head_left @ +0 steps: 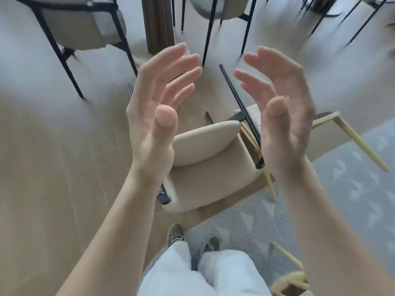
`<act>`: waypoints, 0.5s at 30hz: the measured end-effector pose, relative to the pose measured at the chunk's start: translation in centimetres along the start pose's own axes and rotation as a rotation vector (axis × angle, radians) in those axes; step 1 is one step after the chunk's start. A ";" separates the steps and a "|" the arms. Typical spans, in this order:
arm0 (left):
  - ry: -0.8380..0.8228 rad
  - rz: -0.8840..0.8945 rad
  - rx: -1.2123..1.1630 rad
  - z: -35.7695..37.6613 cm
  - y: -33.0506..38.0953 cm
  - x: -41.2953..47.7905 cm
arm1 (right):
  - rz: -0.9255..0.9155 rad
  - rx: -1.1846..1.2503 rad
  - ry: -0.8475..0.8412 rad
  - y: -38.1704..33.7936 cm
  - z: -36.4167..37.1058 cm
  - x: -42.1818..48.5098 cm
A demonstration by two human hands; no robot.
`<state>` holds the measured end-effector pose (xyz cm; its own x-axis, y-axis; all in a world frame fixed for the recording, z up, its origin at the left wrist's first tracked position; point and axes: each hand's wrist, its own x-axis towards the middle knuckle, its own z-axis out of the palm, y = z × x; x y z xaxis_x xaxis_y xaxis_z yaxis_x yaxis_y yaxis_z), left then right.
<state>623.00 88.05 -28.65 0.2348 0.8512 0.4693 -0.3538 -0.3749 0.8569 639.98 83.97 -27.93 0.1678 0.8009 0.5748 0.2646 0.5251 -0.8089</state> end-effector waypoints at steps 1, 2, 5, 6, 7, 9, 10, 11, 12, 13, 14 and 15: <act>-0.007 -0.019 0.007 0.5 -1.9 -0.4 | 0.002 -0.002 0.010 2.1 -0.4 -0.7; -0.005 -0.038 0.007 1.0 -4.0 -0.9 | 0.009 0.005 0.029 4.5 -0.9 -1.4; -0.018 -0.109 0.040 2.5 -9.9 -2.8 | 0.046 0.033 0.079 11.0 -2.0 -4.2; -0.030 -0.121 0.047 2.9 -12.1 -3.5 | 0.056 0.038 0.095 13.1 -2.4 -5.2; -0.033 -0.145 0.047 3.2 -14.3 -4.2 | 0.068 0.034 0.111 15.3 -2.9 -6.3; -0.033 -0.178 0.048 3.3 -19.0 -5.9 | 0.093 0.028 0.136 19.5 -3.6 -9.0; -0.035 -0.190 0.043 3.2 -21.5 -7.1 | 0.106 0.028 0.138 21.7 -3.7 -10.7; -0.037 -0.201 0.033 2.9 -24.2 -8.4 | 0.124 0.028 0.137 24.0 -3.7 -12.5; -0.041 -0.220 0.020 2.5 -26.9 -9.8 | 0.146 0.025 0.127 26.4 -3.5 -14.4; -0.038 -0.240 0.009 2.0 -29.8 -11.5 | 0.172 0.018 0.117 29.0 -3.0 -16.6; -0.032 -0.262 -0.003 1.5 -32.6 -13.3 | 0.197 0.019 0.110 31.6 -2.6 -18.7; -0.026 -0.285 -0.011 0.9 -35.3 -15.1 | 0.224 0.021 0.110 34.2 -2.2 -20.8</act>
<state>632.78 88.08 -65.80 0.3491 0.9120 0.2154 -0.2799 -0.1179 0.9528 647.64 84.67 -67.28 0.3228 0.8623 0.3903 0.1893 0.3452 -0.9192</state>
